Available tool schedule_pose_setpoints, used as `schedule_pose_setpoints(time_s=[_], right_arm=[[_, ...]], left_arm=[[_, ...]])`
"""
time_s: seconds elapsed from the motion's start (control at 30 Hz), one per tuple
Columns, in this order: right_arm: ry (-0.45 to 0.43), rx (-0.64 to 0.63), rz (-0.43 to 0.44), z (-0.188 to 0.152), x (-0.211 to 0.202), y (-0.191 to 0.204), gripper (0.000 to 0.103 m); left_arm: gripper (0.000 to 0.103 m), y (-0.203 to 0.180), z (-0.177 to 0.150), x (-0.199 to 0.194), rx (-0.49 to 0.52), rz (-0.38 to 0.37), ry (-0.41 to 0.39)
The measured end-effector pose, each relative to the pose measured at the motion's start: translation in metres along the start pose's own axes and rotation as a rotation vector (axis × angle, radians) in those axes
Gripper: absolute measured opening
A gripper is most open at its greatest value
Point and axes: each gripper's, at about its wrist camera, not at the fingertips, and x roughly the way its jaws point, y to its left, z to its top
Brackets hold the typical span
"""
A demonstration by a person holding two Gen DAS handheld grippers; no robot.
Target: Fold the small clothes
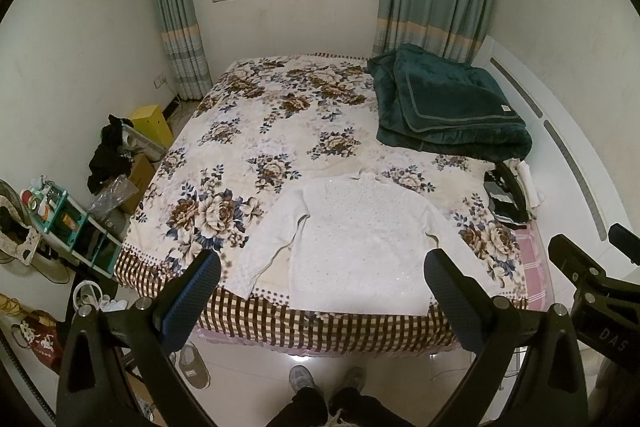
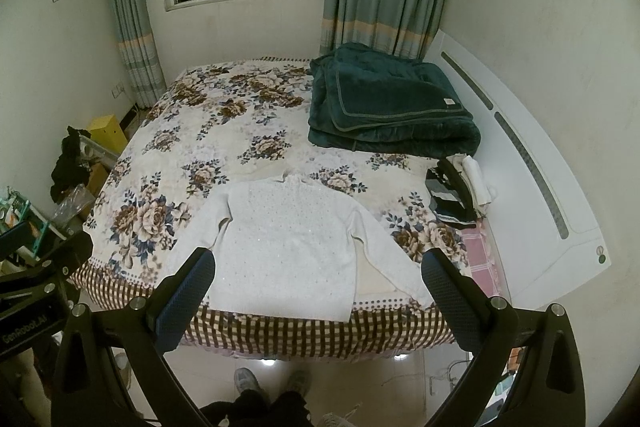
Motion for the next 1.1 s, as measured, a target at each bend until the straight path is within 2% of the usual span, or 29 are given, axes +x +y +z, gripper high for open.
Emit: schedule_pose_setpoints(time_s=[0.53,0.63,0.73,0.87,0.93,0.97,1.1], right_arm=[[0.003,0.008,0.0,-0.003,-0.001,0.001,0.103],[0.028,0.037,-0.003,0.006,0.004,-0.002,0.103],[0.069,0.098,-0.017,0.008,0.027,-0.011,0.103],[0.115,0.219,-0.065,-0.002,0.089,-0.04,0.103],[0.14,0.276,-0.115,-0.029,0.148,-0.058,0.103],[0.148,0.304,-0.136,-0.035,0.168,-0.067,0.103],[0.205,0.415,-0.238,-0.063,0.259,-0.122,0.103]], left_arm=[[0.103,-0.002,0.003,0.001,0.001,0.007,-0.005],[0.103,-0.005,0.01,0.015,0.002,0.025,-0.008],[0.103,-0.003,0.014,0.047,0.014,0.067,-0.025],[0.103,-0.006,0.01,0.119,0.049,0.115,-0.034],[0.103,-0.005,0.004,0.156,0.059,0.12,-0.018],[0.103,-0.013,0.004,0.185,0.067,0.127,0.001],[0.103,-0.025,-0.013,0.262,0.086,0.116,0.024]])
